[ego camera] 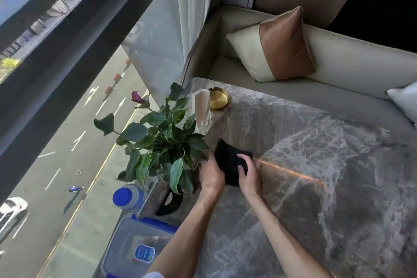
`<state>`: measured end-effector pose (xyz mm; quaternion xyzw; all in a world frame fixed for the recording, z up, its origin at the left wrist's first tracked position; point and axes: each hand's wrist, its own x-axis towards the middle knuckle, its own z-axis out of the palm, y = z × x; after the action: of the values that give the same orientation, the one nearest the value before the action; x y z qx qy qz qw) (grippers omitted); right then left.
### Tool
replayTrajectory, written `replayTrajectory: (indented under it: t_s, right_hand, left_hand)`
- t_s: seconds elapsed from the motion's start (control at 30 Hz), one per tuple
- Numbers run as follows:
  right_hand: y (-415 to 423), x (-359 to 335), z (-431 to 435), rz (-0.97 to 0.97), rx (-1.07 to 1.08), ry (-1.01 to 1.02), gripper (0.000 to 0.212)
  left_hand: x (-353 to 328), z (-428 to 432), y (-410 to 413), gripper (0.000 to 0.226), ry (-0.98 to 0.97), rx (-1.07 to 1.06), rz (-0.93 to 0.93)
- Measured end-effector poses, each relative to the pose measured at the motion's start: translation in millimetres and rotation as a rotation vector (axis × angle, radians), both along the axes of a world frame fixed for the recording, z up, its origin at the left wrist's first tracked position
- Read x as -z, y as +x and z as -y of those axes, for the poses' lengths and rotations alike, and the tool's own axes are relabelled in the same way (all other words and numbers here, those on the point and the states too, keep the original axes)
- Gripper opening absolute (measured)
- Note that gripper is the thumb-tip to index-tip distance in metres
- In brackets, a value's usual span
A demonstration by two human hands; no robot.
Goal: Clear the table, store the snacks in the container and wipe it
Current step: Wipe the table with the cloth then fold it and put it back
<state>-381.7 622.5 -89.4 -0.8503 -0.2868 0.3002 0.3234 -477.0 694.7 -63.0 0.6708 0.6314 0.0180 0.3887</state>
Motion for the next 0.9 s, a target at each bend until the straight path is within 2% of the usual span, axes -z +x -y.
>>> replayTrajectory:
  t_s: [0.1,0.17,0.27,0.33,0.4,0.47,0.53,0.6,0.7,0.77,0.9]
  right_hand:
    - [-8.1,23.3,11.5,0.02,-0.068,-0.07,0.053]
    - [-11.2,33.1,19.8,0.036,-0.014,-0.104,0.062]
    - [-11.3,38.4,27.2,0.057,0.057,-0.099,0.068]
    - [-10.6,41.5,30.6,0.078,0.016,-0.096,0.067]
    - [-7.2,43.0,32.1,0.071,-0.02,-0.126,0.065]
    - [-0.4,47.6,30.6,0.051,-0.027,-0.195,0.065]
    - [8.8,52.7,25.6,0.01,0.048,-0.162,0.063]
    - [19.7,53.2,13.8,-0.097,0.176,-0.095,0.062]
    - [33.7,48.4,-16.0,-0.209,0.265,-0.11,0.062]
    - [37.5,53.1,-31.5,-0.218,0.253,-0.152,0.056]
    - [47.8,59.3,-49.0,-0.156,0.088,-0.307,0.023]
  left_hand:
    - [16.5,11.0,3.0,0.061,-0.056,0.096,-0.278]
    - [25.8,19.9,2.1,0.078,-0.016,0.174,-0.353]
    - [39.3,25.5,0.7,0.072,0.096,0.351,-0.273]
    - [48.7,27.0,1.3,0.068,0.083,0.427,-0.193]
    - [60.0,28.1,0.4,0.073,0.055,0.459,-0.165]
    - [72.1,28.8,-2.6,0.084,0.035,0.466,-0.18]
    - [81.1,31.1,-4.9,0.094,0.047,0.48,-0.208]
    - [83.4,35.2,-1.7,0.098,0.06,0.449,-0.213]
    - [86.7,34.0,5.7,0.1,0.059,0.34,-0.249]
    - [90.5,35.8,8.6,0.105,0.074,0.349,-0.319]
    - [92.3,39.5,10.1,0.121,0.071,0.368,-0.344]
